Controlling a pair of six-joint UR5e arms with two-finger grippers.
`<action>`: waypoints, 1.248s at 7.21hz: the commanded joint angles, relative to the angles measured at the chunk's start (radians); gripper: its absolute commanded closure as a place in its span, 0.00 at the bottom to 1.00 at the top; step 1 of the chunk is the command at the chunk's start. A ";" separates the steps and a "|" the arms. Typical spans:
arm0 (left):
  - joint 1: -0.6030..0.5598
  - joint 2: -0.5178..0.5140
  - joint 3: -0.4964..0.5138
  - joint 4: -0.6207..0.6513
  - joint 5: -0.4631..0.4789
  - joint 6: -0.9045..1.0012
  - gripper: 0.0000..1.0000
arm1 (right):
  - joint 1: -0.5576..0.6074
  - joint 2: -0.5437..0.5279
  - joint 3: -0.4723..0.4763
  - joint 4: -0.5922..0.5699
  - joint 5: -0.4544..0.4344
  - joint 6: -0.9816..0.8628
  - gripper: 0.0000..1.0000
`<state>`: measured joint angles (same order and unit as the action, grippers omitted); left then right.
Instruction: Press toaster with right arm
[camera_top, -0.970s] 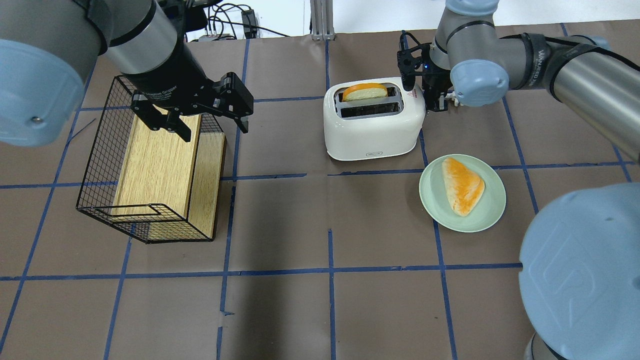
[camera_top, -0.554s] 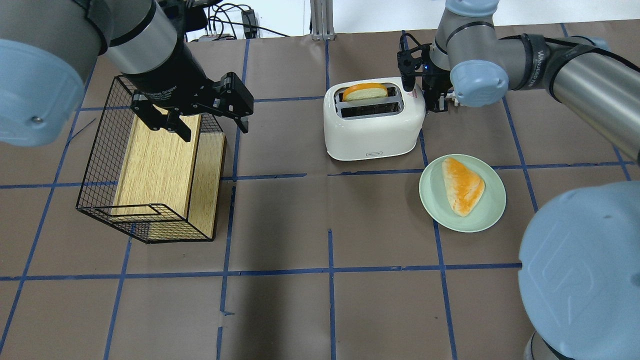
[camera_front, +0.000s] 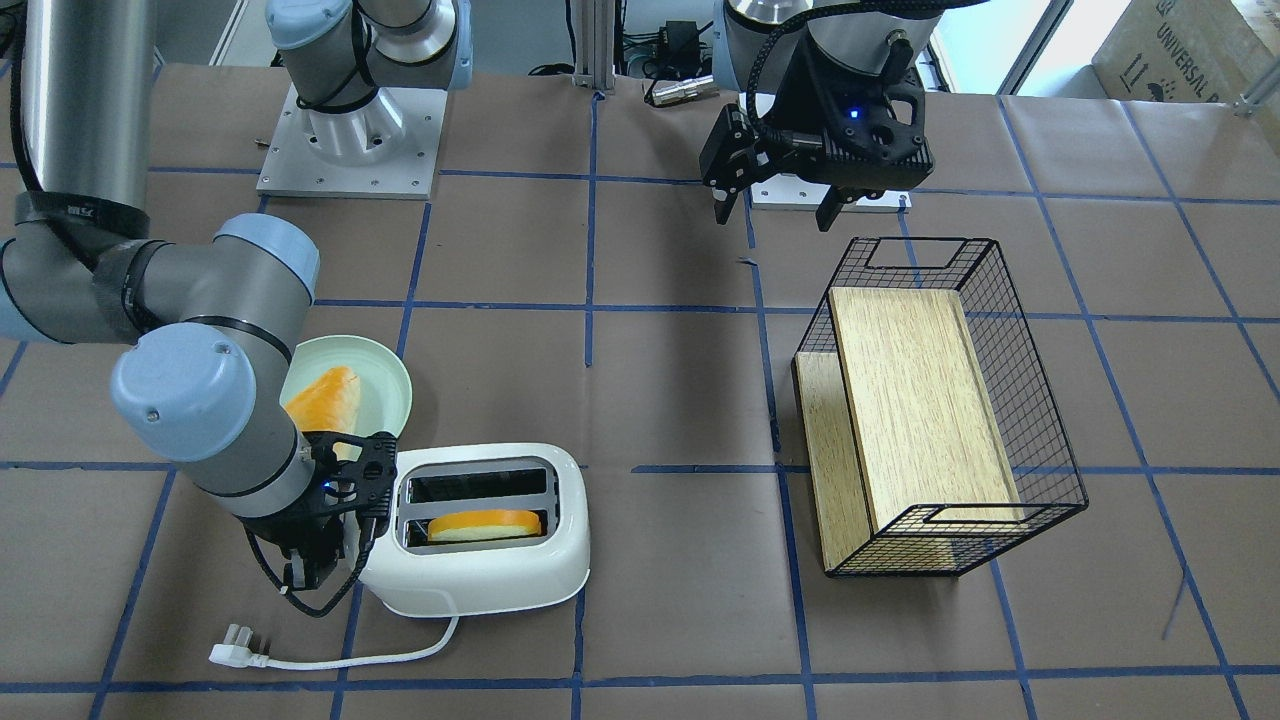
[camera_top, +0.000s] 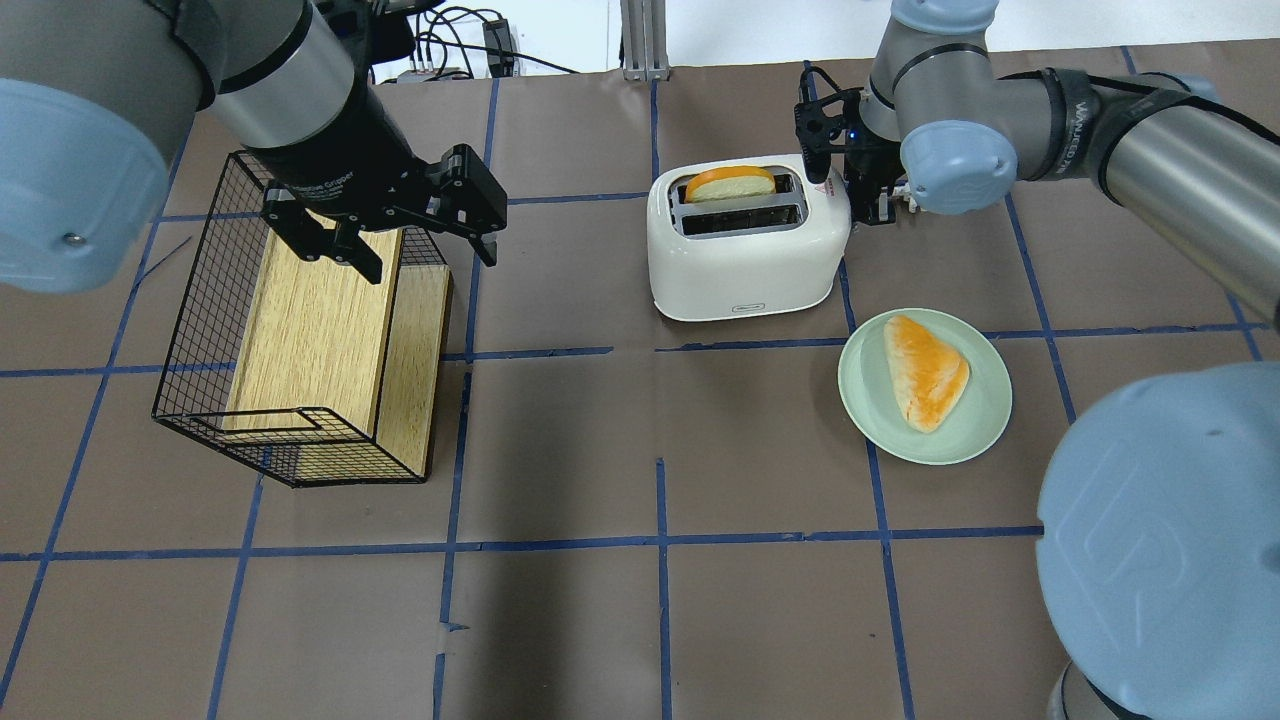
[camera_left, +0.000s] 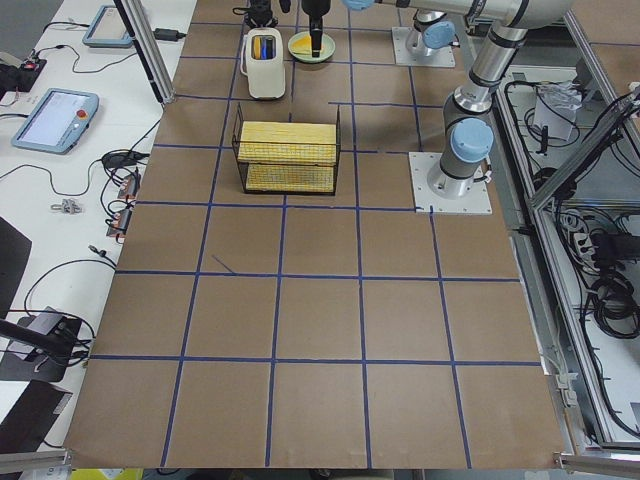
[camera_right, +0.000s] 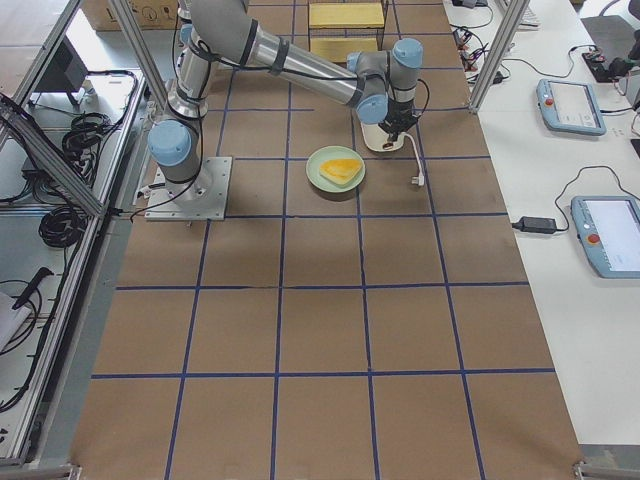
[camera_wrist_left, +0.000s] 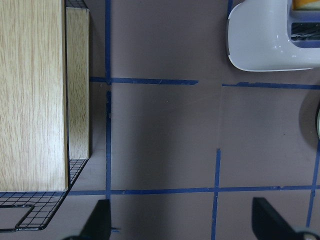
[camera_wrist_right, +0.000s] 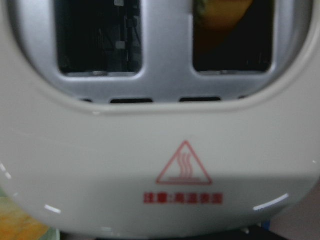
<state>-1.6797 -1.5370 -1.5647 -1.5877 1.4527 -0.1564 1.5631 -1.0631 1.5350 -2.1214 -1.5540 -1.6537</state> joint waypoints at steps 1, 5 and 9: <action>0.000 0.000 0.000 0.000 0.000 0.000 0.00 | 0.000 0.000 0.001 0.000 0.000 0.000 0.94; 0.000 0.000 0.000 0.000 0.000 0.000 0.00 | -0.011 -0.052 -0.033 0.008 -0.015 0.026 0.66; 0.000 0.000 0.000 0.000 0.000 0.000 0.00 | -0.017 -0.274 -0.033 0.247 -0.003 0.352 0.03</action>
<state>-1.6797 -1.5369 -1.5646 -1.5877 1.4527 -0.1565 1.5488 -1.2528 1.4939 -1.9751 -1.5646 -1.4267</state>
